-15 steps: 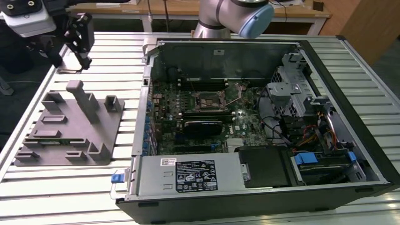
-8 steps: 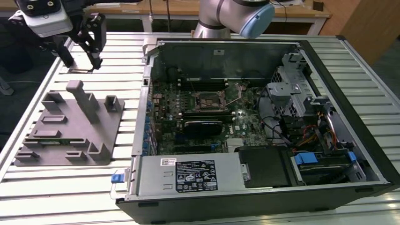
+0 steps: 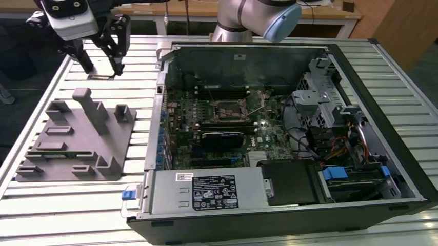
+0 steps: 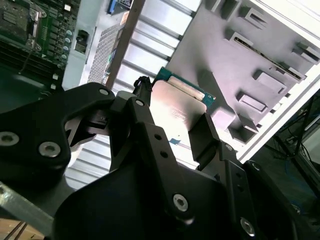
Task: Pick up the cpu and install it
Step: 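Pick up the cpu and move it towards the insertion slot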
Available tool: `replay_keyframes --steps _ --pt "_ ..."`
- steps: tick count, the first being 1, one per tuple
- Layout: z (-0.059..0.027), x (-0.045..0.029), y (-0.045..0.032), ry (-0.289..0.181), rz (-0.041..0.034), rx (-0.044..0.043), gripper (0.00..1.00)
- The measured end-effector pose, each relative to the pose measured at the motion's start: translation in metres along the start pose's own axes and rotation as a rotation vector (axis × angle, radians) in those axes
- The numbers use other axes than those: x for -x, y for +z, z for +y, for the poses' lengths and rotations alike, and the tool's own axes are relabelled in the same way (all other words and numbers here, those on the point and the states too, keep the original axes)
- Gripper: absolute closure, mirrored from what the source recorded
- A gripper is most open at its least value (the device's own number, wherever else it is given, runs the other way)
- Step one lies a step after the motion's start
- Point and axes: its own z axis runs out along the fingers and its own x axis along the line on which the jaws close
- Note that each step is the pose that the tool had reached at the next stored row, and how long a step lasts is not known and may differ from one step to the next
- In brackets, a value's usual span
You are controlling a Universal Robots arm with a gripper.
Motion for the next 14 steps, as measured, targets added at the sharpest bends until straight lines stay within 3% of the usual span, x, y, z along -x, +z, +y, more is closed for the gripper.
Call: replay_keyframes --steps 14 --pt "0.0050 0.0396 0.0013 0.000 0.0001 -0.0001 0.46"
